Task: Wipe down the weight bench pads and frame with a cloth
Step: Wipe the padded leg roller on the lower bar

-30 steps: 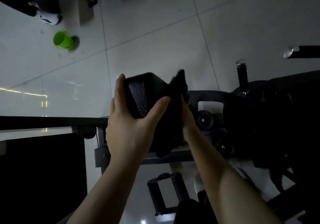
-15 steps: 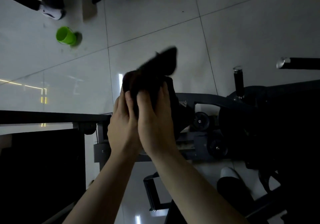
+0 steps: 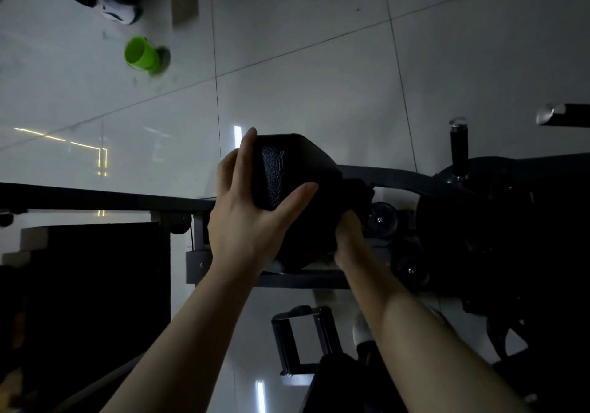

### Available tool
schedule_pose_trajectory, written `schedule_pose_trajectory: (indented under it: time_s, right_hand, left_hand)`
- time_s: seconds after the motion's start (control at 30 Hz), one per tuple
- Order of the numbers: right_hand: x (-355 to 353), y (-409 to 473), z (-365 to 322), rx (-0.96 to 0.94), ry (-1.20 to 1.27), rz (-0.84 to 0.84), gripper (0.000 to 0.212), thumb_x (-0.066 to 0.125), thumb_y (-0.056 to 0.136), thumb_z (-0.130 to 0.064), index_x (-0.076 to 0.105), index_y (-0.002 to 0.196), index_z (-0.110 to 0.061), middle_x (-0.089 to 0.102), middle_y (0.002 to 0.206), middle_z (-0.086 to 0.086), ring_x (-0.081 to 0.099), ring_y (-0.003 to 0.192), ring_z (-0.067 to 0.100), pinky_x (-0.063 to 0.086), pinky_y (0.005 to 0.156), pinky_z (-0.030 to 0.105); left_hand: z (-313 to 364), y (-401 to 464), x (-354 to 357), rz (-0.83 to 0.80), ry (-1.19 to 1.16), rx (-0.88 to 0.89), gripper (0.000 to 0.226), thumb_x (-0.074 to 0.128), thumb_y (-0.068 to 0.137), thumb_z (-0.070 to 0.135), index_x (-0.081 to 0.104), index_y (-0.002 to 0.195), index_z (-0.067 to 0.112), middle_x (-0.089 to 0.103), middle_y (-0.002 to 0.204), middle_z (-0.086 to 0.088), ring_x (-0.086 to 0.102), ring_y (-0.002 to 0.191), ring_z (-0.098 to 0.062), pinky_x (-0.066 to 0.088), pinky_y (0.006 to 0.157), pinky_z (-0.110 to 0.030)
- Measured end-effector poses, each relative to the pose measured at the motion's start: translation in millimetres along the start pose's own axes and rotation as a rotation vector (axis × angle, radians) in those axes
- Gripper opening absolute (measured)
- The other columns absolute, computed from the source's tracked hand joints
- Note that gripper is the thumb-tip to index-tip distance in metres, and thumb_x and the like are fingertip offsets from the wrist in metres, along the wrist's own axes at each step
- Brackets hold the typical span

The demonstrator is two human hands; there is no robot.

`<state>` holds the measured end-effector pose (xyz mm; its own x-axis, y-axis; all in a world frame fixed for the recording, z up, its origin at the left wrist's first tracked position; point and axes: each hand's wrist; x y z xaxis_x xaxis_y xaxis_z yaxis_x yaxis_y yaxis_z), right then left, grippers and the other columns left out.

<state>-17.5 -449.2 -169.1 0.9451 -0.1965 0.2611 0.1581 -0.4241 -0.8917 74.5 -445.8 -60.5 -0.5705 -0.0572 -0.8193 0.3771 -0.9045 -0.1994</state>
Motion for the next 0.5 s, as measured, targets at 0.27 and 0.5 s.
schedule_pose_trajectory:
  time_s: [0.27, 0.5]
  right_hand:
    - [-3, -50, 16, -0.144, -0.017, -0.096, 0.029, 0.043, 0.099, -0.028, 0.05, 0.126, -0.021, 0.059, 0.121, -0.002, 0.056, 0.108, 0.011, 0.047, 0.091, 0.026]
    - [-78, -92, -14, -0.314, -0.551, 0.152, 0.035, 0.043, 0.095, -0.005, 0.051, 0.128, -0.009, 0.058, 0.124, 0.009, 0.052, 0.119, 0.025, 0.041, 0.099, 0.032]
  left_hand:
    - [1, 13, -13, -0.154, 0.066, 0.092, 0.097, 0.057, 0.06, 0.067, 0.014, 0.144, 0.044, 0.026, 0.142, 0.008, 0.039, 0.127, -0.018, 0.044, 0.097, -0.039]
    - [47, 43, -25, -0.356, 0.604, 0.271, 0.106, 0.075, 0.07, 0.043, 0.004, 0.148, 0.038, 0.019, 0.155, 0.005, 0.03, 0.136, -0.027, 0.031, 0.103, -0.05]
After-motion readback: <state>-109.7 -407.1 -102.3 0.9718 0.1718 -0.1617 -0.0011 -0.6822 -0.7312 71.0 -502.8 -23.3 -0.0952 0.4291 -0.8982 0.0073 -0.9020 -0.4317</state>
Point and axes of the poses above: each hand's wrist, its own y-axis towards the middle knuckle, its own x-axis out of the palm, z = x × y
